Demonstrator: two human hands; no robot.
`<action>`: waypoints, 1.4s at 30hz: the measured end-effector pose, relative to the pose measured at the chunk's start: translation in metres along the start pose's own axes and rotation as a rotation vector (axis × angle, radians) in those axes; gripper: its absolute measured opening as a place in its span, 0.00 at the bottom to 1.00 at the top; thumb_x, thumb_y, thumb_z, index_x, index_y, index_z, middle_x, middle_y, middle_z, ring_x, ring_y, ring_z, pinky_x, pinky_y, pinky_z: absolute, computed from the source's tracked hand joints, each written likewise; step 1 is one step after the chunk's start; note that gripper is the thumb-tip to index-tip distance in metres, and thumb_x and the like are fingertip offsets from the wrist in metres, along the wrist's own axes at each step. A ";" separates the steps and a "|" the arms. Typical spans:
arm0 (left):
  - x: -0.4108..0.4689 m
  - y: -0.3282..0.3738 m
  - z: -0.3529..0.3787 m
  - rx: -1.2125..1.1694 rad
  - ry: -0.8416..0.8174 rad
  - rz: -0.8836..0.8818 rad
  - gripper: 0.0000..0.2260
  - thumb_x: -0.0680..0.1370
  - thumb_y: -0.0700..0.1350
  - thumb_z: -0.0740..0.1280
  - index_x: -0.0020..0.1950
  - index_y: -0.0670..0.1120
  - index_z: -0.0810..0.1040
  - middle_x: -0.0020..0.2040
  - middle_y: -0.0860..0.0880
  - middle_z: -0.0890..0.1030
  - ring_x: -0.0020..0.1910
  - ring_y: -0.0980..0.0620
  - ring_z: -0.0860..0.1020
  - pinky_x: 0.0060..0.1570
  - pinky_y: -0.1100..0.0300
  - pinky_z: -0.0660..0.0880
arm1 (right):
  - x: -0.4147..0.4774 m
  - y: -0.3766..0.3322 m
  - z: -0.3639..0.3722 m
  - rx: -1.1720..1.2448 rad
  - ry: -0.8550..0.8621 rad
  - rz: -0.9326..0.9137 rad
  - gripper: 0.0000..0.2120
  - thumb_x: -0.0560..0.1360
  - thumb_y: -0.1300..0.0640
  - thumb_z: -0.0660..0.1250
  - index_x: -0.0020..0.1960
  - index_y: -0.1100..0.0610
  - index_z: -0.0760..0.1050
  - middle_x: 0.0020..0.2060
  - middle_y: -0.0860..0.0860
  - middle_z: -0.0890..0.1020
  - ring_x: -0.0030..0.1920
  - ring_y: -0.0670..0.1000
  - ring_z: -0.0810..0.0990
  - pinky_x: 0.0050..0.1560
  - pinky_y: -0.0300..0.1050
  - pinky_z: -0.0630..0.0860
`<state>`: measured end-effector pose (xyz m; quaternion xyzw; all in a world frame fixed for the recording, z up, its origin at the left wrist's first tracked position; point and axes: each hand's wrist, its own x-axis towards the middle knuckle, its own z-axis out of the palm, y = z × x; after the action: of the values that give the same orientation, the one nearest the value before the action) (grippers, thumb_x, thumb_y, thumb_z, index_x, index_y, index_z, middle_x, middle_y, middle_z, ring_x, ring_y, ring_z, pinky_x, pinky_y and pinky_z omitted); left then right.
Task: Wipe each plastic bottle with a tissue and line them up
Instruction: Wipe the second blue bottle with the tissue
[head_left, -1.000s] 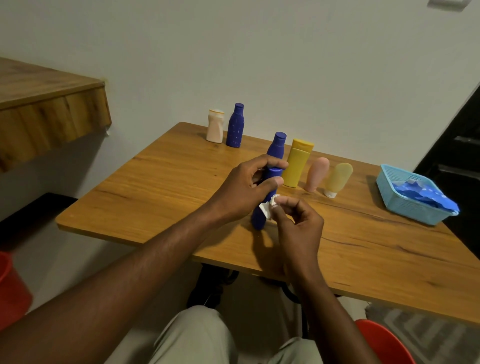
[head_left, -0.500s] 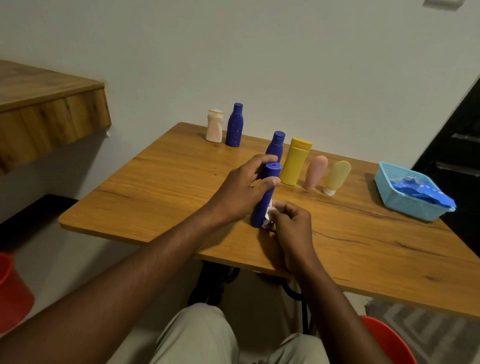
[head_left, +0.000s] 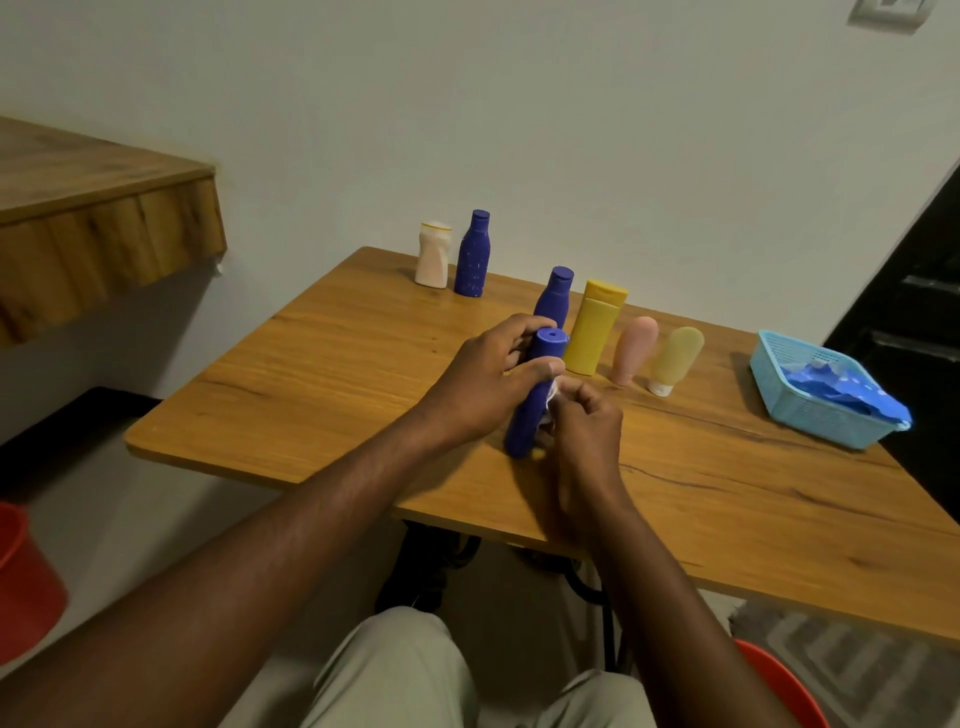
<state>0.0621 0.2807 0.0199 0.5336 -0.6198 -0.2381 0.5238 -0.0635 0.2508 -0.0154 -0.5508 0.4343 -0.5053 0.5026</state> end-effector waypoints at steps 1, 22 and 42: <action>0.001 -0.001 0.000 -0.007 -0.002 -0.002 0.21 0.81 0.45 0.70 0.74 0.48 0.72 0.72 0.49 0.77 0.70 0.56 0.76 0.66 0.63 0.73 | -0.005 0.006 -0.002 0.010 -0.012 0.047 0.10 0.82 0.62 0.61 0.54 0.58 0.81 0.45 0.56 0.85 0.44 0.56 0.81 0.44 0.49 0.78; 0.001 -0.001 -0.002 -0.068 -0.006 -0.023 0.20 0.81 0.43 0.70 0.73 0.46 0.73 0.69 0.50 0.78 0.62 0.63 0.78 0.57 0.73 0.74 | -0.016 0.003 -0.015 -0.022 -0.108 0.217 0.10 0.81 0.63 0.62 0.57 0.57 0.79 0.46 0.58 0.84 0.38 0.49 0.79 0.39 0.44 0.76; -0.002 0.000 0.001 -0.031 0.011 -0.023 0.21 0.81 0.45 0.70 0.73 0.48 0.72 0.70 0.49 0.78 0.69 0.56 0.76 0.69 0.59 0.73 | -0.032 0.004 -0.009 -0.287 -0.198 -0.096 0.29 0.84 0.36 0.47 0.51 0.55 0.78 0.42 0.55 0.83 0.45 0.59 0.80 0.46 0.55 0.75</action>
<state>0.0610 0.2823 0.0190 0.5337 -0.6070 -0.2507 0.5328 -0.0763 0.2809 -0.0229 -0.6841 0.4237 -0.4046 0.4345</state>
